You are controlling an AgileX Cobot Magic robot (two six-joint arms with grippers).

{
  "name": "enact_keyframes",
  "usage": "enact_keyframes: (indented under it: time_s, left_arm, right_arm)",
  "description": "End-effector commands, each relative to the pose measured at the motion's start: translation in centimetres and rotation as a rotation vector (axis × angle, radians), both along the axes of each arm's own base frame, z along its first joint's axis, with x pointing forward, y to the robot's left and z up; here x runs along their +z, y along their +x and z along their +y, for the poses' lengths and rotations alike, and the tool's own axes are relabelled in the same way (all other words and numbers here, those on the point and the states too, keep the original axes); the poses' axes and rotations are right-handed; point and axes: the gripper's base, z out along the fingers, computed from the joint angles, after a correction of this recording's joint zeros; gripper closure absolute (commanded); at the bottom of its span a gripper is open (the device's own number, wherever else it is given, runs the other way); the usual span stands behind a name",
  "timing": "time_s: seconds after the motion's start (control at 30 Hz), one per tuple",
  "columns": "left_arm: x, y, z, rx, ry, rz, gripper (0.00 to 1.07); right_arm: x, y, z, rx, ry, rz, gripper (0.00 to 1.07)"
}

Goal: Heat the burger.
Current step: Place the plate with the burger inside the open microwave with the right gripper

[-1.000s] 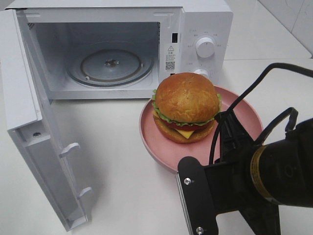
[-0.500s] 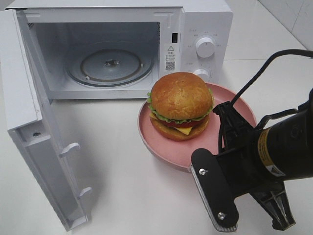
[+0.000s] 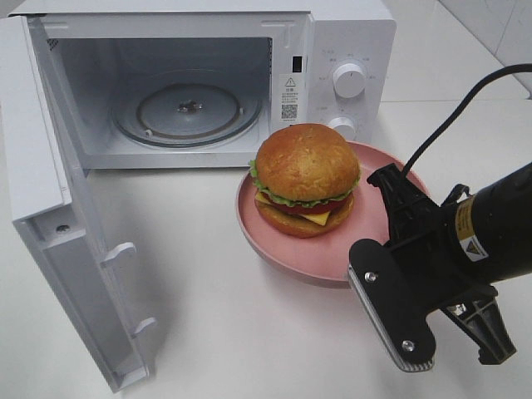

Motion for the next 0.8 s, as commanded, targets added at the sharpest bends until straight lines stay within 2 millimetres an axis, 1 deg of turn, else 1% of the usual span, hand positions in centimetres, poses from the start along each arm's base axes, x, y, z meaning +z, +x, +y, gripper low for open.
enact_keyframes:
  time_s: [0.03, 0.2, 0.3, 0.57, 0.8]
  left_arm:
    - [0.0, -0.2, 0.0, 0.0, -0.006, -0.022, 0.07]
    - [0.0, -0.2, 0.0, 0.0, -0.006, -0.022, 0.07]
    - [0.0, -0.2, 0.0, 0.0, -0.006, -0.022, 0.07]
    - [0.0, -0.2, 0.0, 0.0, -0.006, -0.022, 0.07]
    - [0.0, -0.2, 0.0, 0.0, -0.006, -0.022, 0.07]
  right_arm:
    - [0.8, 0.6, 0.4, 0.046, 0.072, -0.04, 1.07]
    - [1.2, 1.1, 0.4, 0.072, 0.094, -0.035, 1.07]
    - [1.5, 1.7, 0.0, 0.055, 0.114, -0.027, 1.07]
    - [1.5, 1.8, -0.1, 0.058, 0.128, -0.018, 1.07]
    - [2.0, 2.2, 0.3, 0.048, 0.149, -0.034, 1.07]
